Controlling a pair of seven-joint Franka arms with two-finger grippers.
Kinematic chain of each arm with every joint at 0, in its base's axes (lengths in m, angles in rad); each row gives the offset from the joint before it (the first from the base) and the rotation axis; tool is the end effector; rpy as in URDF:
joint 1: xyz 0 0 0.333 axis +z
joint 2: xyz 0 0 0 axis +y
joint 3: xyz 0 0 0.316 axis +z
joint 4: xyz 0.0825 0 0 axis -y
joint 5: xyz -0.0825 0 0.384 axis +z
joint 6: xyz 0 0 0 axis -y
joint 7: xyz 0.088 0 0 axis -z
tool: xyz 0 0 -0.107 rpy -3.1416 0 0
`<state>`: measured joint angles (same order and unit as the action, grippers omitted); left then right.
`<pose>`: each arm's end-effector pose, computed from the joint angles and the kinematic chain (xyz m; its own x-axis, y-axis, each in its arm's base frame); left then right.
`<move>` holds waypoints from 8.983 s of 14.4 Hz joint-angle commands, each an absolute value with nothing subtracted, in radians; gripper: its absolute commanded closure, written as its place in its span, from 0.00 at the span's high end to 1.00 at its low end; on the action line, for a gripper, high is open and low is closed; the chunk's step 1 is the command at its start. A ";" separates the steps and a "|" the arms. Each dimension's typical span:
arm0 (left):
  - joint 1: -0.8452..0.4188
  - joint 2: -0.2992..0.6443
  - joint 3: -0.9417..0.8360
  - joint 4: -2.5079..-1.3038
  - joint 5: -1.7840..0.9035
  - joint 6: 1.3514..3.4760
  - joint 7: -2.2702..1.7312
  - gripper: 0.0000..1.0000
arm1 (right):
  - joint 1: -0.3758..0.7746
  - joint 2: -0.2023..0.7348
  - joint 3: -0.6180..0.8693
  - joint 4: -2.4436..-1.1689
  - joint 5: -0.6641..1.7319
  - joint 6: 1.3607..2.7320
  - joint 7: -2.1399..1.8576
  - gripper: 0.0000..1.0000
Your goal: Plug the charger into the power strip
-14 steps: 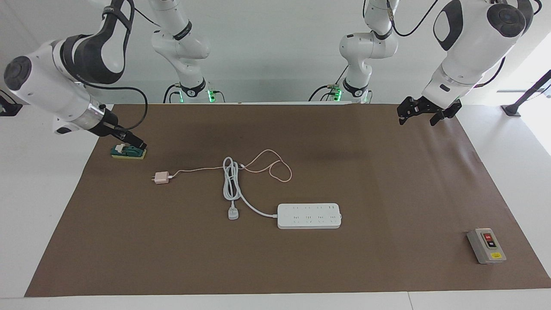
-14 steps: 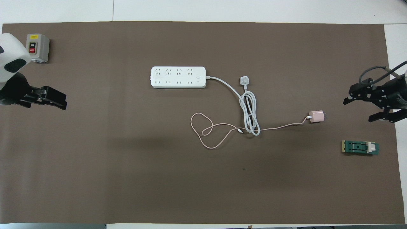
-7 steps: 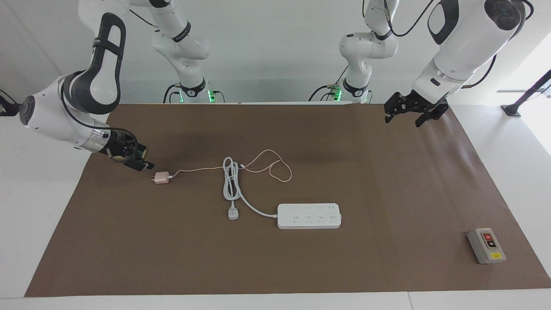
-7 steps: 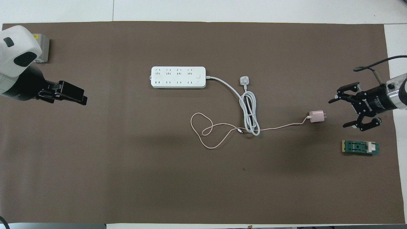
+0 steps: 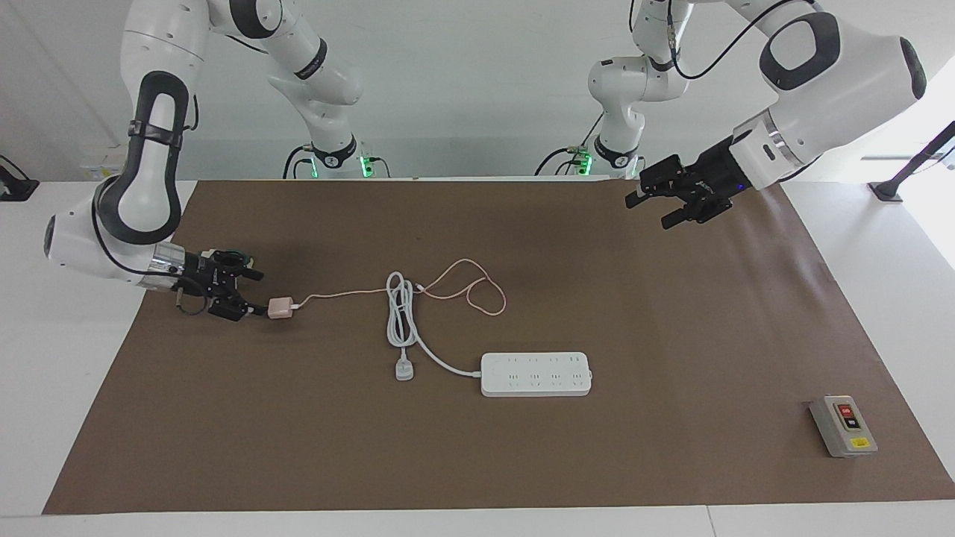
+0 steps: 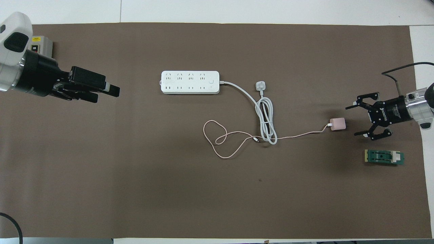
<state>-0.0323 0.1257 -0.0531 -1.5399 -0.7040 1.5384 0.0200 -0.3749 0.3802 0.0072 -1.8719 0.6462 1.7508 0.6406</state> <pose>0.5797 -0.1190 0.5912 0.9870 -0.1211 -0.1059 -0.0231 -0.7581 0.6517 0.5617 -0.1588 0.2961 0.2253 -0.6890 -0.6888 -0.9671 -0.2437 -0.0726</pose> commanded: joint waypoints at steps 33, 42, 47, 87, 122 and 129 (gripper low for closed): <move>-0.052 0.281 -0.066 -2.052 -1.629 1.644 0.729 1.00 | -0.356 0.422 0.023 -1.979 0.830 1.933 0.543 0.00; -0.117 0.288 -0.066 -2.056 -1.649 1.703 0.730 1.00 | -0.141 0.267 0.035 -1.919 0.853 1.873 0.843 0.00; -0.117 0.285 -0.066 -2.059 -1.649 1.698 0.730 1.00 | 0.041 0.245 0.035 -1.867 0.876 1.953 1.066 0.00; -0.091 0.287 -0.064 -2.060 -1.646 1.655 0.767 0.30 | 0.557 0.353 0.037 -1.690 0.940 2.427 1.523 0.00; -0.008 0.126 -0.054 -1.533 -0.518 1.559 -0.104 0.00 | 0.097 0.193 0.012 -1.690 0.654 1.901 1.188 1.00; -0.006 0.126 -0.051 -1.447 -0.358 1.519 -0.110 0.00 | 0.043 0.150 0.012 -1.697 0.537 1.787 0.941 1.00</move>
<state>-0.0122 0.1141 -0.0521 -1.4857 -0.3916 1.5460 -0.0909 0.0614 0.1796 0.0002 -1.6827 0.5905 1.8154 1.0209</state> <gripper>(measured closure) 0.683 0.000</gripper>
